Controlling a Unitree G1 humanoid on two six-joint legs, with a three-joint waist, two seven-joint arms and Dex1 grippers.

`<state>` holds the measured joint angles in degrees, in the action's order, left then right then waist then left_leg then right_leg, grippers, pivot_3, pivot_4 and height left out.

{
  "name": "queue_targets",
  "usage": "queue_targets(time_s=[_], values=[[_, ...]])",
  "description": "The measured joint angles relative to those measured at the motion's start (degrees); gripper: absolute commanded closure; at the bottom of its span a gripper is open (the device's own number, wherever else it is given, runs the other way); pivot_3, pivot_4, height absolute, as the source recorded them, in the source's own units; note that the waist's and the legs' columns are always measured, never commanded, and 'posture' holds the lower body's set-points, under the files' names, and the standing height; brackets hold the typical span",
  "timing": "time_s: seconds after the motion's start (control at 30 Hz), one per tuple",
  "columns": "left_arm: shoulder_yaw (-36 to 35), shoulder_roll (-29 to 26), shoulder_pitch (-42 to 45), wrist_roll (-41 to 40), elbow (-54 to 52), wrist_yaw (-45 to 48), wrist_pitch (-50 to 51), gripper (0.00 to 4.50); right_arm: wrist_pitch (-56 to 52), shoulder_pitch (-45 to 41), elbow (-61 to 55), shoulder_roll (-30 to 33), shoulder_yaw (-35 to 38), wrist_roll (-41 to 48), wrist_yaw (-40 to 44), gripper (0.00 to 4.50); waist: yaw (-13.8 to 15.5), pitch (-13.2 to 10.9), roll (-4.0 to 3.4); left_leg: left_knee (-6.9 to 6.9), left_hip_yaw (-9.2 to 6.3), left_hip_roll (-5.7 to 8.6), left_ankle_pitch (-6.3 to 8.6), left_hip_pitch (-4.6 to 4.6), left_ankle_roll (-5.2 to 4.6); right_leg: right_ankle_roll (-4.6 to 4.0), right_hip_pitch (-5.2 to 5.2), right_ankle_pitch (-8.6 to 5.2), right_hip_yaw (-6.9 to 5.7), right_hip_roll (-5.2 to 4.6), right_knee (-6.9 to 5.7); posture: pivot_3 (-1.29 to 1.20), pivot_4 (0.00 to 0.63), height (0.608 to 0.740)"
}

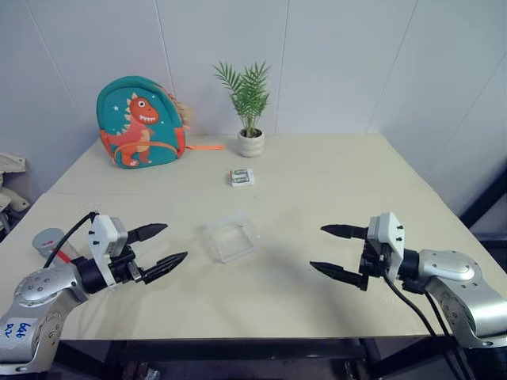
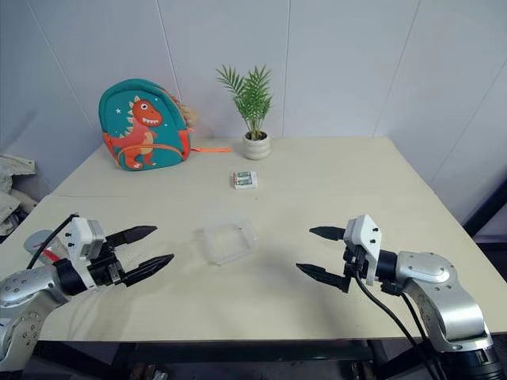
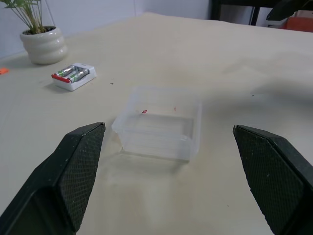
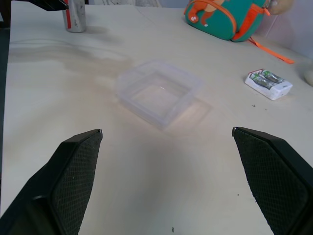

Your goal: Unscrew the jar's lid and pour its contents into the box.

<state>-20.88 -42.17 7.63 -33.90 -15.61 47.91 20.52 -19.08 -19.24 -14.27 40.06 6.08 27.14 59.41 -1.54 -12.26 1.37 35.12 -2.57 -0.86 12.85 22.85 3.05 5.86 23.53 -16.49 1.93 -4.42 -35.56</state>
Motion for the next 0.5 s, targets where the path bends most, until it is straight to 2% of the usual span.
queue_targets(time_s=[0.13, 0.27, 0.43, 0.5], values=[[-0.71, 0.66, -2.23, -0.21, -2.06, -0.87, 0.20, 0.03, 0.44, -2.29, 1.63, -0.63, -1.87, -0.35, 0.13, 0.00, -0.21, 0.00, 0.00, -0.01, 0.18, -0.01, -0.01, -0.08, -0.01, -0.12, -0.01, -0.01, 0.15, 0.01, 0.03, 0.00, 0.150, 0.740], [-2.99, 3.14, -8.23, -0.03, -4.84, -4.00, 0.16, 0.03, 0.92, -5.30, 5.24, -2.64, -5.34, -0.87, 1.68, 0.00, -0.38, 0.01, 0.02, -0.03, 0.23, -0.05, 0.00, -0.13, -0.02, -0.12, 0.00, 0.00, 0.20, 0.04, 0.02, 0.00, 0.150, 0.740], [-7.99, 10.24, -18.12, 2.71, -10.61, -12.21, -1.88, 0.03, 2.88, -13.16, 11.05, -7.16, -9.71, -1.48, 4.77, 0.00, -0.37, 0.01, 0.04, -0.02, 0.33, -0.08, 0.02, -0.21, -0.03, -0.13, -0.03, 0.01, 0.29, 0.08, 0.01, 0.00, 0.150, 0.740], [-10.59, 15.52, -22.04, 3.71, -13.91, -17.19, -2.86, 0.03, 3.49, -15.86, 13.24, -9.09, -10.87, -1.48, 6.51, 0.00, -0.26, 0.02, 0.06, -0.02, 0.37, -0.07, 0.03, -0.23, -0.05, -0.12, -0.05, 0.02, 0.33, 0.05, 0.02, 0.00, 0.150, 0.740]])
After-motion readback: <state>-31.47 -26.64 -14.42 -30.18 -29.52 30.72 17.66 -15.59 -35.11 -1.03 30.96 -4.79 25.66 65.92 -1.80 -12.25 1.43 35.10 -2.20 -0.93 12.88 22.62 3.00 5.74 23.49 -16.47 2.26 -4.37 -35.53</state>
